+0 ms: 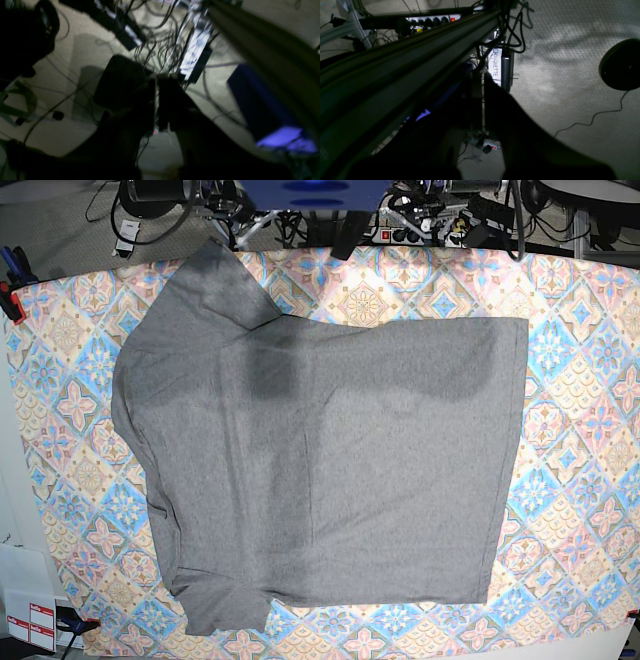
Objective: Fold the T-shirt properly
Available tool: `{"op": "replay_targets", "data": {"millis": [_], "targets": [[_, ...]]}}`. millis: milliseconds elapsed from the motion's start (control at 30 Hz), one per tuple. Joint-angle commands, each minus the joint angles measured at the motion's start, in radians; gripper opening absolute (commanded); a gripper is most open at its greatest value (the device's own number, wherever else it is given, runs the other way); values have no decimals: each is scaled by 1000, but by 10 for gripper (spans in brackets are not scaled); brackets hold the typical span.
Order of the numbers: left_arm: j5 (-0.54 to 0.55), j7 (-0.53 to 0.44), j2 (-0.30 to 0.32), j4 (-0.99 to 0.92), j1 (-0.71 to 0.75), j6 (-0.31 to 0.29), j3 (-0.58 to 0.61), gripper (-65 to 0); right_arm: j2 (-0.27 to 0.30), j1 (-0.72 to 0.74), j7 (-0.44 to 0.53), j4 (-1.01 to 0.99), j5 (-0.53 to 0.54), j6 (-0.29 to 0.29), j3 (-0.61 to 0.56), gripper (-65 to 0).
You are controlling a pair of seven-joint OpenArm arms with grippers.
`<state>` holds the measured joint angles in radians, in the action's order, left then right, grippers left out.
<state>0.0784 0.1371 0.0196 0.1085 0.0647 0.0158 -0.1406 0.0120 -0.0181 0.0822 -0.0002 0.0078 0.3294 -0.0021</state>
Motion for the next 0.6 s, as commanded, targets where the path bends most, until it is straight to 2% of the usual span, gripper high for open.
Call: {"op": "replay_targets", "data": {"millis": [0,333,567], "targets": [[-4,-3,3,0,1,5,2,-650,6,-3,3,0,1,9,-3,-633],[-6,3,55,-2,27,3,2,-650,39,-44,3,0,1,9,3,-633],[-6,5,56,-2,67,3,2,-650,59,-66,3,0,2,4,3,-635]]}}
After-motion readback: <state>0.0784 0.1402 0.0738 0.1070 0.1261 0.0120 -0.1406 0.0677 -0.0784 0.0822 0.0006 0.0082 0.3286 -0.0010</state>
